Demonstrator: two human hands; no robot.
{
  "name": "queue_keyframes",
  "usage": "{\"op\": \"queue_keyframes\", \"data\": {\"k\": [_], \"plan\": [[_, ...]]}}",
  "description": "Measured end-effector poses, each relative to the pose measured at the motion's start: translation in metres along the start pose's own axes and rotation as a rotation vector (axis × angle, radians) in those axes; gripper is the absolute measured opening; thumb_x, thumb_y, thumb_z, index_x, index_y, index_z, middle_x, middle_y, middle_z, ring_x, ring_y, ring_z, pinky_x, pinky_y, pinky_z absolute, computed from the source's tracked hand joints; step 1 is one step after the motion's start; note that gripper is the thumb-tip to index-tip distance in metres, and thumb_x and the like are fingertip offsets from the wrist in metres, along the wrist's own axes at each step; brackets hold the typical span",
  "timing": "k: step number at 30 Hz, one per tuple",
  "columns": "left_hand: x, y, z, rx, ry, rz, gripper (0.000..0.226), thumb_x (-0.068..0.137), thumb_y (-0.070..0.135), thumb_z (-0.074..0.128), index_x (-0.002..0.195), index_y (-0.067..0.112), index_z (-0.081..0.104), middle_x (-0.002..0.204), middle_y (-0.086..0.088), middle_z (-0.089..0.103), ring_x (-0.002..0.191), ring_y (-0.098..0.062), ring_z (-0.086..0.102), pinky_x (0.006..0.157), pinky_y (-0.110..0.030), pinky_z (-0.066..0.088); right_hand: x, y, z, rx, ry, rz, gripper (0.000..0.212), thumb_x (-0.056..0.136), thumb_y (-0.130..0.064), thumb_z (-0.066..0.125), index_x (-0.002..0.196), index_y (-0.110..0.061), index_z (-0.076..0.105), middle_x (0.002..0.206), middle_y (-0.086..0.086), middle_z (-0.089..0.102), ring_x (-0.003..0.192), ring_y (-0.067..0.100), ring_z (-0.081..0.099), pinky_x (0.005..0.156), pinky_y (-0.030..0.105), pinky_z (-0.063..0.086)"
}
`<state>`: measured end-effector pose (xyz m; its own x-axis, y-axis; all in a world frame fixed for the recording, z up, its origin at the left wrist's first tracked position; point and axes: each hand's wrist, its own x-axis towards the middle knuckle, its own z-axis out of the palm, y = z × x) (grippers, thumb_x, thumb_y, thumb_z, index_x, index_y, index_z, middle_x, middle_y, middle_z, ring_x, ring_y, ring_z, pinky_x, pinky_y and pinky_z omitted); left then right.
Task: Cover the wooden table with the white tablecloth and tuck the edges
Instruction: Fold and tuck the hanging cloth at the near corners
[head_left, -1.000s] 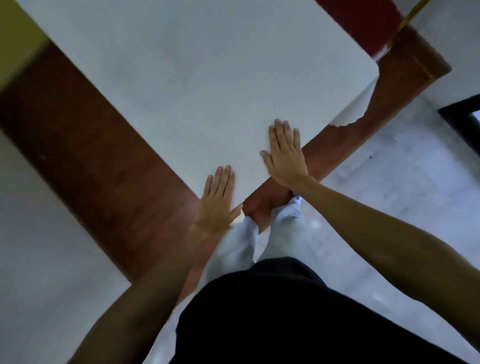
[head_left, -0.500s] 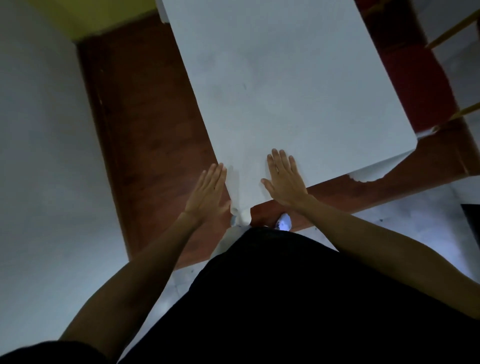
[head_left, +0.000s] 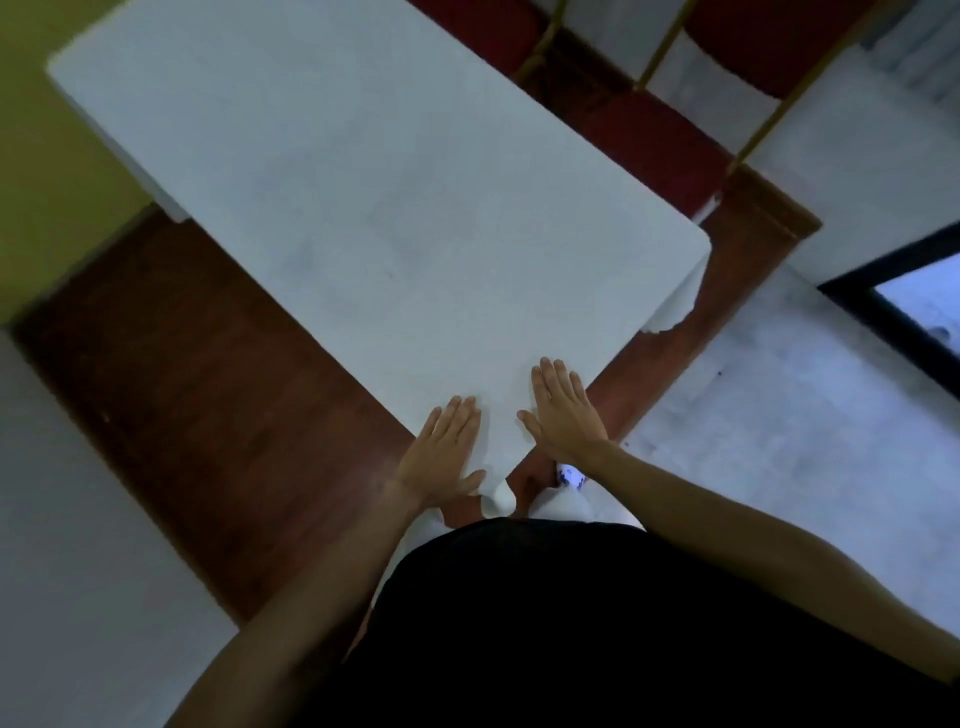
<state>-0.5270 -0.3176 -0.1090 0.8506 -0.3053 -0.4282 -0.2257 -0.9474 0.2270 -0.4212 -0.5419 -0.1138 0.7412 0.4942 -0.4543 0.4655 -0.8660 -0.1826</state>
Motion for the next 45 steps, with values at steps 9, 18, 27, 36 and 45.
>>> {"op": "queue_keyframes", "data": {"k": [9, 18, 27, 36, 45], "plan": [[-0.01, -0.071, 0.004, 0.164, -0.103, 0.346, 0.088, 0.093, 0.065, 0.036, 0.156, 0.004, 0.026, 0.166, -0.019, 0.016, 0.154, -0.035, 0.013, 0.122, -0.055, 0.02, -0.03, -0.116, 0.055, 0.311, 0.103, 0.372, 0.072, 0.108, -0.042, 0.034, 0.16, 0.001, 0.012, 0.169, 0.024, 0.001, 0.157, 0.039, 0.001, 0.128, 0.049, 0.004], [-0.038, -0.102, 0.009, 0.365, -0.146, 0.568, 0.088, 0.091, 0.054, 0.053, 0.156, 0.0, 0.026, 0.165, -0.021, 0.018, 0.154, -0.037, 0.014, 0.122, -0.055, 0.022, -0.086, -0.217, 0.108, 0.473, 0.193, 0.456, 0.074, 0.102, -0.044, 0.02, 0.157, 0.005, 0.023, 0.167, 0.022, 0.013, 0.156, 0.036, 0.01, 0.127, 0.051, 0.015], [0.035, -0.038, 0.005, 0.485, -0.086, 0.844, 0.083, 0.094, 0.04, 0.055, 0.158, 0.003, 0.017, 0.167, -0.02, 0.008, 0.155, -0.037, 0.004, 0.124, -0.057, 0.012, -0.069, -0.178, 0.133, 0.733, 0.378, 0.703, 0.069, 0.105, -0.028, 0.053, 0.158, 0.004, 0.022, 0.165, 0.023, 0.022, 0.155, 0.036, 0.02, 0.128, 0.043, 0.011], [0.064, -0.022, 0.006, 0.506, -0.06, 1.019, 0.081, 0.1, 0.058, 0.021, 0.157, 0.001, 0.021, 0.166, -0.021, 0.01, 0.155, -0.037, 0.003, 0.124, -0.057, 0.011, -0.07, -0.164, 0.158, 0.842, 0.48, 0.665, 0.037, 0.093, 0.0, 0.066, 0.129, -0.001, 0.06, 0.13, 0.018, 0.066, 0.119, 0.037, 0.061, 0.092, 0.048, 0.052], [0.086, 0.008, 0.013, 0.636, -0.076, 1.187, 0.068, 0.093, 0.062, 0.042, 0.139, 0.015, 0.056, 0.163, -0.015, 0.029, 0.154, -0.037, 0.014, 0.124, -0.059, 0.009, -0.091, -0.146, 0.171, 0.792, 0.434, 0.645, 0.043, 0.092, -0.005, 0.07, 0.133, -0.012, 0.06, 0.127, 0.015, 0.069, 0.118, 0.033, 0.064, 0.098, 0.048, 0.055]]}}
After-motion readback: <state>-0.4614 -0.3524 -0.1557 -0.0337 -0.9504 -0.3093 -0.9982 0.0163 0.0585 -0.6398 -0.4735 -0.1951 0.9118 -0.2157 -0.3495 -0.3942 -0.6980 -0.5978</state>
